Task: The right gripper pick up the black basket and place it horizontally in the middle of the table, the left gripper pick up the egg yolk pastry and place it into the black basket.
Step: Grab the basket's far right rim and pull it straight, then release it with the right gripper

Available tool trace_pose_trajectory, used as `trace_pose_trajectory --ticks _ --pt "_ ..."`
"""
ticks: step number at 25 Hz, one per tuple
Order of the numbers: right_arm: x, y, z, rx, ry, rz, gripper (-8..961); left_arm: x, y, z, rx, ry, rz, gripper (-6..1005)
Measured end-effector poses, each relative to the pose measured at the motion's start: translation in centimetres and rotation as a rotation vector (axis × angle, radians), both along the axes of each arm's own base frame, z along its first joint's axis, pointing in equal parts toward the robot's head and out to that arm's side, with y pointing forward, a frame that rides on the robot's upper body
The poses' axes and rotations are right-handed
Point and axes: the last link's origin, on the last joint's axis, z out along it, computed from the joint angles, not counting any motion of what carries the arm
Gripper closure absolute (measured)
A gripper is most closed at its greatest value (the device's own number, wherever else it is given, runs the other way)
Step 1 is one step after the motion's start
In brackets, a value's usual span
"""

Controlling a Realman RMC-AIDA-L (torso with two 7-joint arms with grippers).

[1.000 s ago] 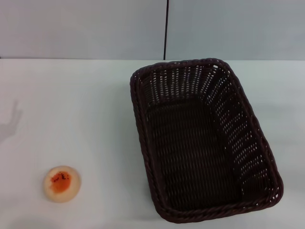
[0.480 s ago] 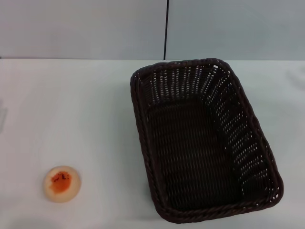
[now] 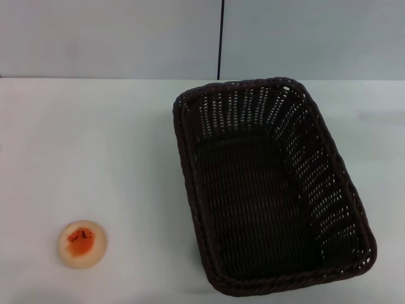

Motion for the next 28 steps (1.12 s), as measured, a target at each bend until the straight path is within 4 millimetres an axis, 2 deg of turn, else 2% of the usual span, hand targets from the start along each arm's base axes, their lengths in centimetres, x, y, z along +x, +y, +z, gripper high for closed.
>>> trace_pose_trajectory --ticks 1,2,4,5,6,7,9,10,11,12,14,15,19,28 --pt "-1.1 0.6 -0.4 -0.042 -0.057 -0.015 130 -0.1 0.0 0.0 0.001 0.001 0.002 170" --pt "-1.1 0.6 -0.4 -0.042 -0.057 -0.015 134 -0.1 0.0 0.1 0.001 0.003 0.003 171" --pt "-2.7 1.3 -2.1 -0.104 -0.102 -0.019 141 -0.3 -0.1 0.2 0.005 0.003 0.014 171" --pt "-2.7 1.3 -2.1 -0.104 -0.102 -0.019 145 -0.3 -0.1 0.2 0.005 0.003 0.014 171" --pt "-3.2 1.8 -3.5 -0.137 -0.141 -0.033 149 -0.3 -0.1 0.2 0.007 0.003 0.016 171" --pt "-3.2 1.8 -3.5 -0.137 -0.141 -0.033 153 -0.4 -0.1 0.3 0.008 0.002 0.018 171" --pt "-3.6 2.4 -6.0 -0.171 -0.195 -0.057 161 -0.4 -0.1 0.3 0.011 0.002 0.020 171" --pt "-3.6 2.4 -6.0 -0.171 -0.195 -0.057 164 -0.4 -0.1 0.3 0.011 0.002 0.020 171" --pt "-3.9 2.7 -7.6 -0.180 -0.195 -0.058 168 -0.5 -0.1 0.5 0.016 0.005 0.026 171" --pt "-3.9 2.7 -7.6 -0.180 -0.195 -0.058 172 -0.6 -0.2 0.5 0.016 0.006 0.028 171" --pt "-4.1 3.1 -9.8 -0.187 -0.172 -0.055 180 -0.8 -0.4 0.6 0.015 0.012 0.035 172" --pt "-4.1 3.1 -9.8 -0.187 -0.172 -0.055 184 -0.8 -0.4 0.6 0.015 0.012 0.035 172" --pt "-3.8 3.1 -12.8 -0.222 -0.137 -0.072 199 -1.0 -0.6 0.7 0.015 0.018 0.045 172" --pt "-3.4 2.8 -15.3 -0.254 -0.104 -0.083 234 -1.4 -0.9 1.1 0.037 0.016 0.063 173"
